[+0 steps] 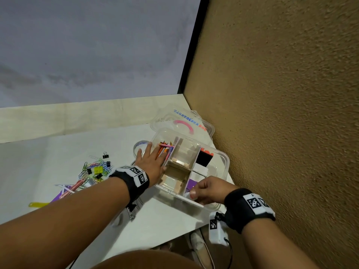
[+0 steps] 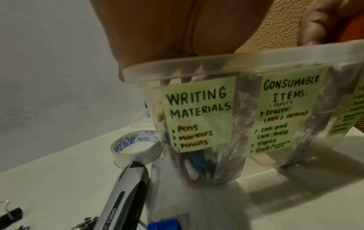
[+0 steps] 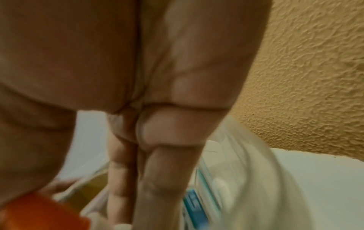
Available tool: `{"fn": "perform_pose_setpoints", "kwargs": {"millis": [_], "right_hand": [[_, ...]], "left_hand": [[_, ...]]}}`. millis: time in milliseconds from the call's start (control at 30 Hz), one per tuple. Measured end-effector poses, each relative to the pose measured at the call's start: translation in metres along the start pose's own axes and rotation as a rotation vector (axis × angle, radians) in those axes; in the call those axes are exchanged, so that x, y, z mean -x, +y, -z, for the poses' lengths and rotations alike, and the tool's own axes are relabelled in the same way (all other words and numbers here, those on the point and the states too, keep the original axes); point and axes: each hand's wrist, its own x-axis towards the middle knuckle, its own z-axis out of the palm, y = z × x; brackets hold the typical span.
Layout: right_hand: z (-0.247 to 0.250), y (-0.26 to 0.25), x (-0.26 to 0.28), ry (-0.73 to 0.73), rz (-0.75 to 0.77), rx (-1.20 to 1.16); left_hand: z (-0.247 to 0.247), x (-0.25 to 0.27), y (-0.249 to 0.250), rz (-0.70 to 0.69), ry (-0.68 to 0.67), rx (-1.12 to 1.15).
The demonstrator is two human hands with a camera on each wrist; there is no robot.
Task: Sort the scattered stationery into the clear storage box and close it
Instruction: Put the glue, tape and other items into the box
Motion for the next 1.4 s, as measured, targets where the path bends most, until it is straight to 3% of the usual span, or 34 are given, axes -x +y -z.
{"fn": "perform_pose_setpoints", "kwargs": {"millis": [100,167,567,667,800,933,1067,1400], "right_hand": [[-0.008,0.004,-0.012,0.101,-0.023,0.298],[-0.015,0.005,-0.020,0.160,-0.033,0.367],[-0.013,-0.011,-0.019,0.169,-0.120,0.470],[-0.005,-0.031,-0.010,0.224,-0.138,0.419],[-0.004,-0.082,-0.007,0.335,-0.017,0.512],[-0.036,-0.121,-0.012,0.311,0.101,0.575],[-0.074,-0.127,-0.027,0.191,0.086,0.568],[-0.140,-0.147,-0.057,0.138,0.204,0.672]], "left_hand": [[0.000,-0.001,0.000,0.005,-0.007,0.010],[0.000,-0.002,0.000,0.006,-0.011,0.019],[0.004,0.001,-0.004,-0.028,0.009,0.129],[0.011,0.006,-0.012,-0.086,0.050,0.244],[0.011,0.019,-0.037,-0.103,0.072,0.384],[0.009,0.034,-0.060,-0.020,0.093,0.447],[0.005,0.052,-0.086,0.054,0.128,0.512],[-0.035,0.101,-0.167,0.310,-0.040,0.431]]}}
